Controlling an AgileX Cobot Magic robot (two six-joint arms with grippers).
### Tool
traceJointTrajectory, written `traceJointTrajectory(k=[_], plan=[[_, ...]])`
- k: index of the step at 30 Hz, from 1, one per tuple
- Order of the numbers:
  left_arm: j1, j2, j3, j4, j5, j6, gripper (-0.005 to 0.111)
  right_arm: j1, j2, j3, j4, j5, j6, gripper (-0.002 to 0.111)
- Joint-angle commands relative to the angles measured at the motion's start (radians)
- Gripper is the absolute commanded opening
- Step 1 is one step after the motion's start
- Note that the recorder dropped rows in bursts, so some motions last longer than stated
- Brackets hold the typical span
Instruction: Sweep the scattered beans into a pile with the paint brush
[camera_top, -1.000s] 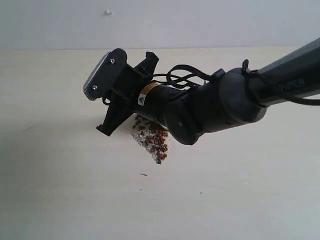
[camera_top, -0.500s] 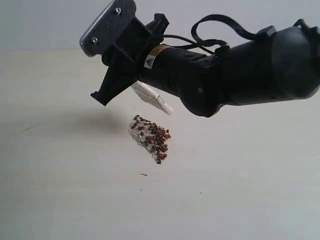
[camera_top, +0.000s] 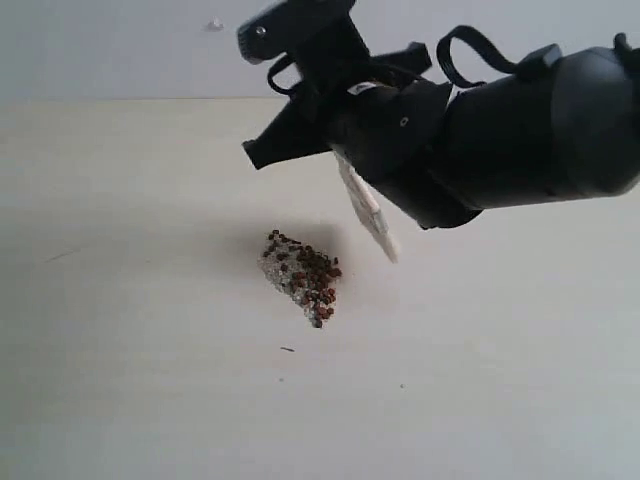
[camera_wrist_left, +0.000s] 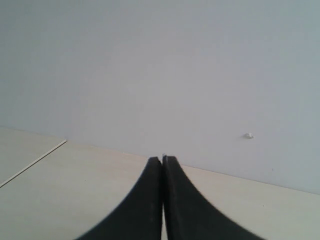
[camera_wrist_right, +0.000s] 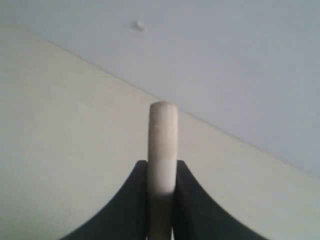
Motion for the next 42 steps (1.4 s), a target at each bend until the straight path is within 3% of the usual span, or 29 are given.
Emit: traceJointTrajectory(k=[1, 14, 21, 24, 28, 34, 42], plan=[[0.0, -0.006, 0.003, 0.004, -0.003, -0.003, 0.0, 0.007, 0.053, 0.004, 0.205, -0.032, -0.04, 0.0], [0.0, -0.006, 0.003, 0.004, -0.003, -0.003, 0.0, 0.036, 0.066, 0.004, 0.254, -0.042, 0.25, 0.0], [0.0, -0.006, 0.003, 0.004, -0.003, -0.003, 0.0, 0.036, 0.045, 0.004, 0.293, -0.158, 0.235, 0.0], [0.0, -0.006, 0.003, 0.004, -0.003, -0.003, 0.0, 0.036, -0.018, 0.004, 0.308, -0.223, 0.153, 0.0], [0.0, -0.006, 0.003, 0.004, -0.003, -0.003, 0.0, 0.036, -0.134, 0.004, 0.4, -0.288, -0.126, 0.0], [0.0, -0.006, 0.003, 0.004, -0.003, -0.003, 0.0, -0.026, -0.235, -0.001, 0.602, -0.123, -0.561, 0.0], [0.0, -0.006, 0.003, 0.004, -0.003, -0.003, 0.0, -0.133, -0.282, 0.043, 0.602, 0.005, -0.6, 0.0]])
